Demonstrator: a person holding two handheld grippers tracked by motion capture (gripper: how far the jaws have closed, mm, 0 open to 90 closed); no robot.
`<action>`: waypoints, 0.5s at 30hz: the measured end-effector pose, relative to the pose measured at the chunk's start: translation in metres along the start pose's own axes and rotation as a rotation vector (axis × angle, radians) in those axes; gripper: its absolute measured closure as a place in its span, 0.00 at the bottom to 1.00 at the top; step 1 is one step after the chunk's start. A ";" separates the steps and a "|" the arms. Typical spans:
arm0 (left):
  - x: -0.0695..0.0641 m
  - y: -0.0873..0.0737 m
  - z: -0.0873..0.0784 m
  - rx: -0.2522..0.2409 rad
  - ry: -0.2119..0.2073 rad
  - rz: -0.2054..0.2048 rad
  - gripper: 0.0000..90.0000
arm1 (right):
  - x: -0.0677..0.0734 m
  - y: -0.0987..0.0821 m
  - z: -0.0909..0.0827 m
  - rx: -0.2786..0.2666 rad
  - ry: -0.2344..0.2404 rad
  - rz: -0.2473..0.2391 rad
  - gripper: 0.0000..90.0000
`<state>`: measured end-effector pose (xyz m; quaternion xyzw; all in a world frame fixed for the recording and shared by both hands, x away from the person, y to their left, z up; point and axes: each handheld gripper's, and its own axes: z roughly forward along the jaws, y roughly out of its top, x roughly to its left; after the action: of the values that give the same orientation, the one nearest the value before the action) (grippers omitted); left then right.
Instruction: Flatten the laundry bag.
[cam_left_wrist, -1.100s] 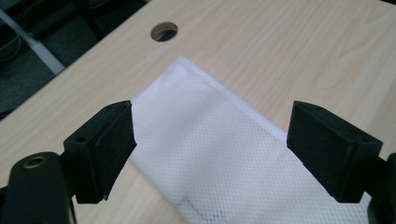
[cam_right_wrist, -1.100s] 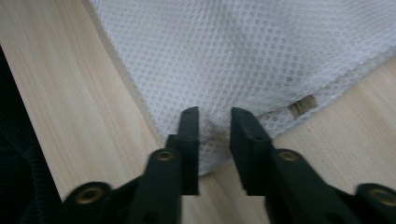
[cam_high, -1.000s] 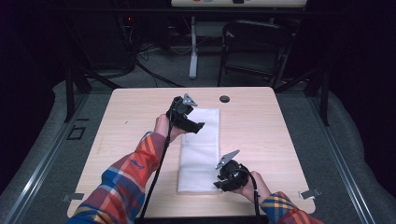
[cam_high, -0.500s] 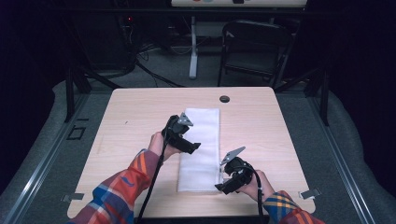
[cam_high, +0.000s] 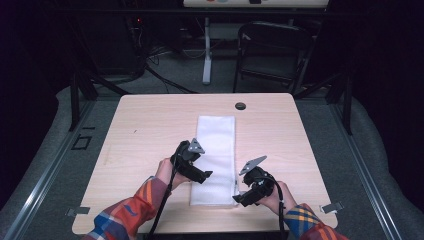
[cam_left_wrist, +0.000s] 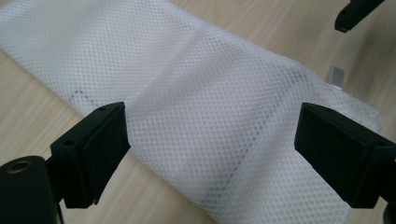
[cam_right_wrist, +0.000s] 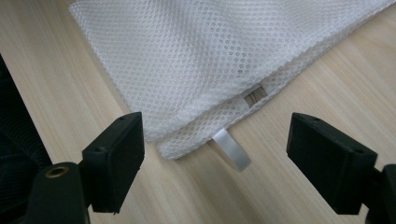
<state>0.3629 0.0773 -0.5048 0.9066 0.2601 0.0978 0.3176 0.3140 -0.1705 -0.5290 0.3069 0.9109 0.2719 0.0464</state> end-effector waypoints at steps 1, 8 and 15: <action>-0.002 -0.001 0.000 -0.002 -0.001 0.002 0.11 | 0.000 0.000 -0.001 0.005 -0.002 -0.006 0.22; -0.025 -0.011 0.009 0.030 -0.028 0.034 0.13 | 0.000 -0.001 -0.002 0.001 -0.005 0.002 0.25; -0.040 -0.019 0.012 0.044 -0.065 0.040 0.13 | 0.000 0.000 -0.001 0.009 -0.015 0.008 0.27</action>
<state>0.3256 0.0621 -0.5263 0.9211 0.2337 0.0688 0.3039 0.3134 -0.1712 -0.5282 0.3128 0.9105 0.2657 0.0509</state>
